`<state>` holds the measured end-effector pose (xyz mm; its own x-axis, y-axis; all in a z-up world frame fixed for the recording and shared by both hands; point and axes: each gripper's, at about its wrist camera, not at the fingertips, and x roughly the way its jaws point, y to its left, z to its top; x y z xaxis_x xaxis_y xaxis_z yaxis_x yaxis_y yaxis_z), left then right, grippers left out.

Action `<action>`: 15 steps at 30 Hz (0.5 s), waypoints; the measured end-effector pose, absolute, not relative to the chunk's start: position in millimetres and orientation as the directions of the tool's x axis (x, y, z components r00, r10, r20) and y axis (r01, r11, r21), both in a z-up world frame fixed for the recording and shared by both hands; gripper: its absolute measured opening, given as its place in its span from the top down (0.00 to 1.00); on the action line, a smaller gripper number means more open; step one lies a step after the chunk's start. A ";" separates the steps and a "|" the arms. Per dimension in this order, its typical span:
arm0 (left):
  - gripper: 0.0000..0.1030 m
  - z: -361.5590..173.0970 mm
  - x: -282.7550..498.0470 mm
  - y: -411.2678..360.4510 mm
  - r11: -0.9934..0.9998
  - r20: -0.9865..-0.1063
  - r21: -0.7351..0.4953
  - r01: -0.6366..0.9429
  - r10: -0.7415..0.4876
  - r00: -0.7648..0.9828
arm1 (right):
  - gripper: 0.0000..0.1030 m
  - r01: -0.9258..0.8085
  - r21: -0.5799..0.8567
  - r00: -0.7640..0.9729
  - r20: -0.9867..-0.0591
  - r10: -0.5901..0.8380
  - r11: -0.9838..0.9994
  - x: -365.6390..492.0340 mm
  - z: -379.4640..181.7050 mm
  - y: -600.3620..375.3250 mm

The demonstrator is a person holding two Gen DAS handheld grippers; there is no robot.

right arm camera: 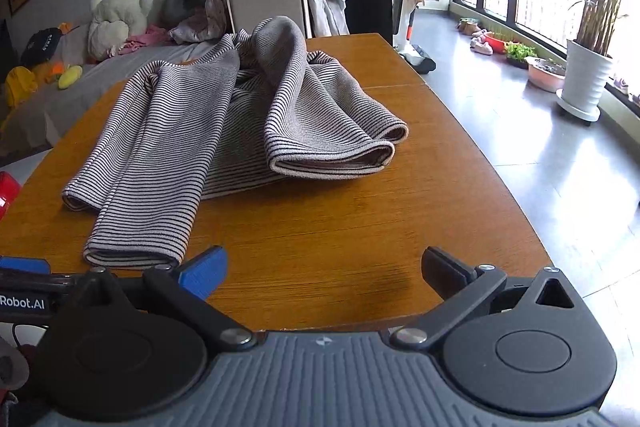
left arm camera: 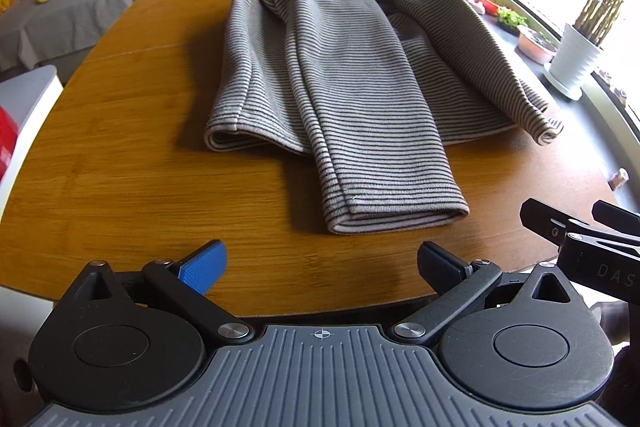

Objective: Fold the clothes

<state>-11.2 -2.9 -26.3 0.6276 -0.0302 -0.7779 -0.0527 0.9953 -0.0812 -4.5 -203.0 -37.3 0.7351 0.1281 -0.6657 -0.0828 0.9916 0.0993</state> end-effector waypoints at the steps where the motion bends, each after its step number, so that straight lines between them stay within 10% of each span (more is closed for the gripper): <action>1: 0.00 -28.0 -11.9 -3.1 0.995 -0.780 -0.084 -0.056 -0.030 0.625 | 0.00 -0.084 0.101 0.734 -0.667 0.131 0.991 -4.8 -37.8 -202.9; 15: 0.00 -10.4 -7.3 6.0 0.997 -0.816 -0.073 -0.021 -0.048 0.576 | 0.00 -0.083 0.121 0.713 -0.686 0.144 0.989 -2.3 -41.4 -202.6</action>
